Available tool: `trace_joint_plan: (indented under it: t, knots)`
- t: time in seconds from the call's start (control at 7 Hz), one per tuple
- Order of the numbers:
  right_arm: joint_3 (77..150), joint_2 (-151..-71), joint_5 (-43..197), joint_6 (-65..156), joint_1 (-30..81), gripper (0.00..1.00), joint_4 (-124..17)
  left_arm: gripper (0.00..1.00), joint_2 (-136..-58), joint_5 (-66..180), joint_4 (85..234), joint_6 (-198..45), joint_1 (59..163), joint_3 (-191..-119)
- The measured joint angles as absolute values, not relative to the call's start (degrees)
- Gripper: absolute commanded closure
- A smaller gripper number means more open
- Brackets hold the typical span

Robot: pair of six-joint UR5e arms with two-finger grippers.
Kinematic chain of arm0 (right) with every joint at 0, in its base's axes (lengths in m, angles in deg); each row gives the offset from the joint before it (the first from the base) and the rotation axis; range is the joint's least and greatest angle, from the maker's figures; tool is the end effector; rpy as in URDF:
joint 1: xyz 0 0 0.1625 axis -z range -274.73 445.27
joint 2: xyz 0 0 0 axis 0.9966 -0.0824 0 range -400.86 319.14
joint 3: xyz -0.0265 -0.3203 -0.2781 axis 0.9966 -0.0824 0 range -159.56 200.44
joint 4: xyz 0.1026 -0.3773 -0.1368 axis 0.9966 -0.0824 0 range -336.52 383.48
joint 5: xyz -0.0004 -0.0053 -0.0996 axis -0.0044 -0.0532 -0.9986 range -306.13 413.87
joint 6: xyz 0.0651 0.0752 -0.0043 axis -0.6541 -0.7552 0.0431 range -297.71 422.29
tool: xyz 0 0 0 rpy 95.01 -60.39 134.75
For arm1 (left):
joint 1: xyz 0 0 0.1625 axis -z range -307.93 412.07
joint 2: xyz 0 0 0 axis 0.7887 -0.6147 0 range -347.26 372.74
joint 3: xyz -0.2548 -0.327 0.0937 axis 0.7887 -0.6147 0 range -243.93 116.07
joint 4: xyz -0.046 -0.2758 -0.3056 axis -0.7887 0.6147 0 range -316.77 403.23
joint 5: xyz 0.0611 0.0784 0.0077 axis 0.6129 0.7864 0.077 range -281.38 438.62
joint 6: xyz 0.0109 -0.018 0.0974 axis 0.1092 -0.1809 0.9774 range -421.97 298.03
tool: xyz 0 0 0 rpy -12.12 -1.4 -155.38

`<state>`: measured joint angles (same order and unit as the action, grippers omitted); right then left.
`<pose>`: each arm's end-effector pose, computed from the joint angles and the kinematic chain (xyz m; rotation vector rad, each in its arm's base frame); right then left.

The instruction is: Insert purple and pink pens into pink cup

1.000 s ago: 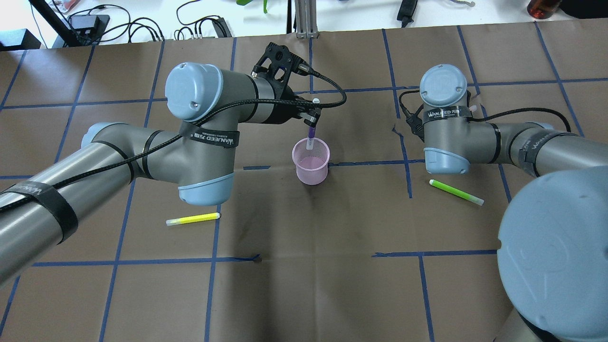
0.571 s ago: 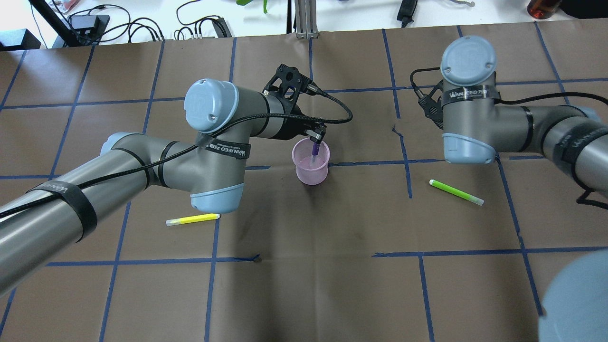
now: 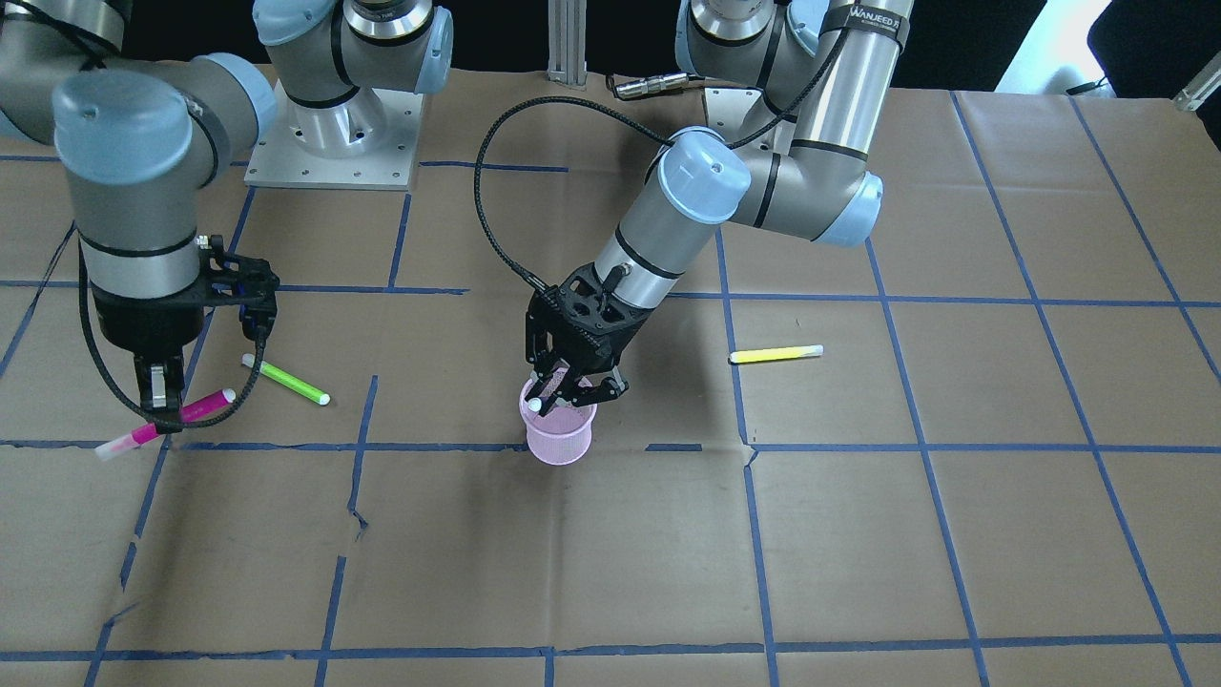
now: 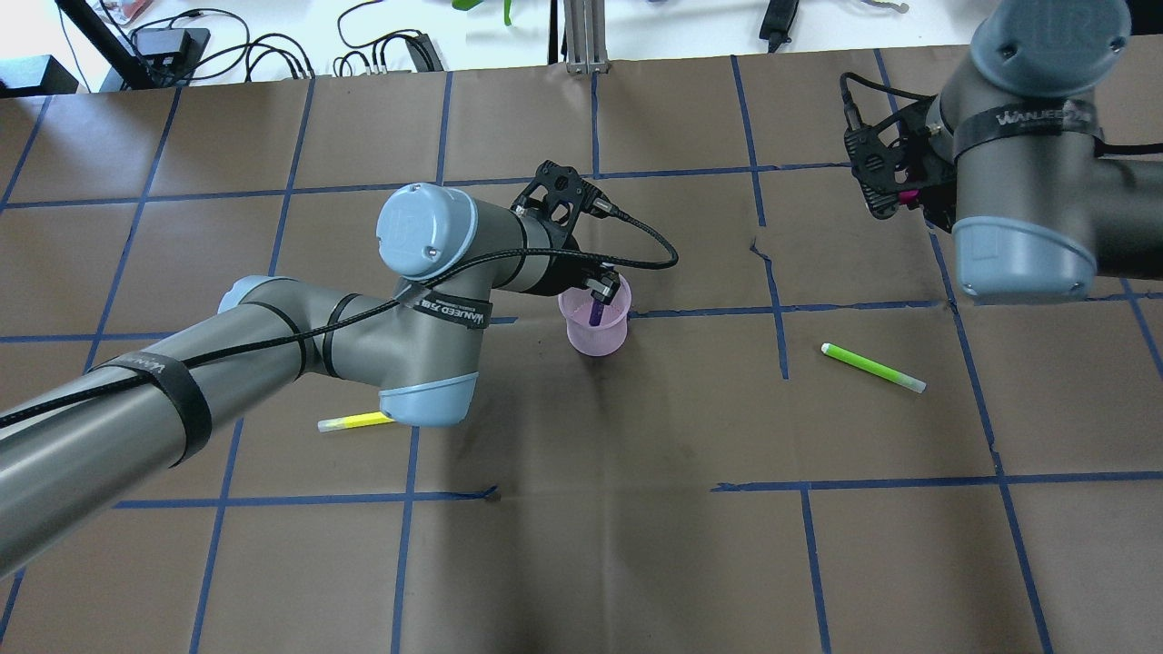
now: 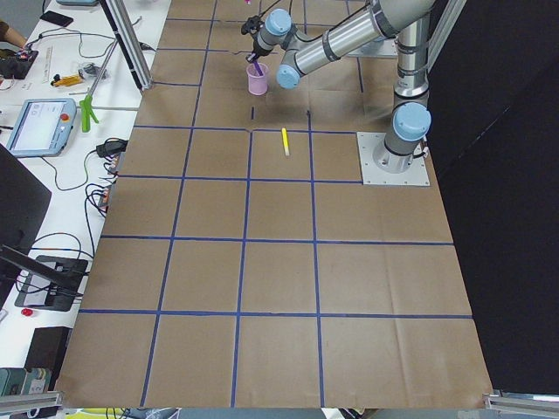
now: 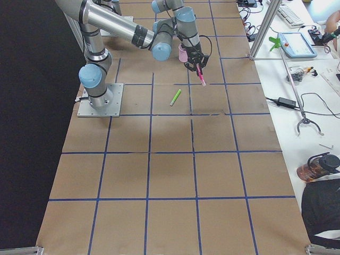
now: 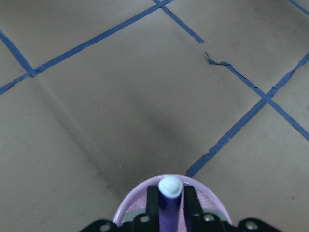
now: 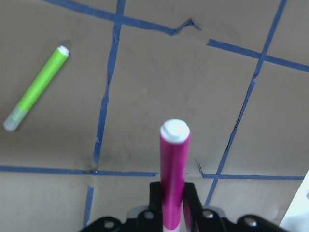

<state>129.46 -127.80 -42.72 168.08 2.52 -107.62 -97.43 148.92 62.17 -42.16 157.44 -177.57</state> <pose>0.0563 -0.5240 0.3785 2.1039 -1.8470 0.1244 -0.3097 -0.4968 0.2522 -0.9379 -2.5771 0.6818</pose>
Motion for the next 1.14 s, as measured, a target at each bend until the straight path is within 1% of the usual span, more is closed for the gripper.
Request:
trace_joint_plan:
  t: [0.14, 0.29, 0.57, 0.71, 0.86, 1.14]
  knots:
    - [128.5, -129.3, -40.1, 159.2, 2.6, 1.00, -103.1, 0.03, -97.6, 149.7, 62.1, -42.1, 157.4, -177.4]
    - [126.0, -130.3, -38.3, 151.2, 2.5, 1.00, -96.4, 0.03, -97.6, 150.0, 62.2, -42.1, 157.4, -177.3]
    - [116.7, -130.5, -36.7, 141.5, 2.1, 1.00, -78.4, 0.03, -96.3, 150.0, 65.4, -42.4, 157.0, -174.8]
    - [113.1, -130.5, -36.5, 139.0, 1.8, 1.00, -71.8, 0.03, -95.1, 150.2, 72.0, -42.5, 156.8, -171.0]
    - [111.4, -130.5, -36.0, 137.3, 1.1, 1.00, -68.2, 0.03, -94.0, 150.4, 81.3, -42.6, 156.7, -165.7]
    - [110.5, -130.3, -35.7, 135.4, -2.9, 1.00, -65.8, 0.02, -93.5, 153.6, 104.5, -42.8, 156.0, -152.5]
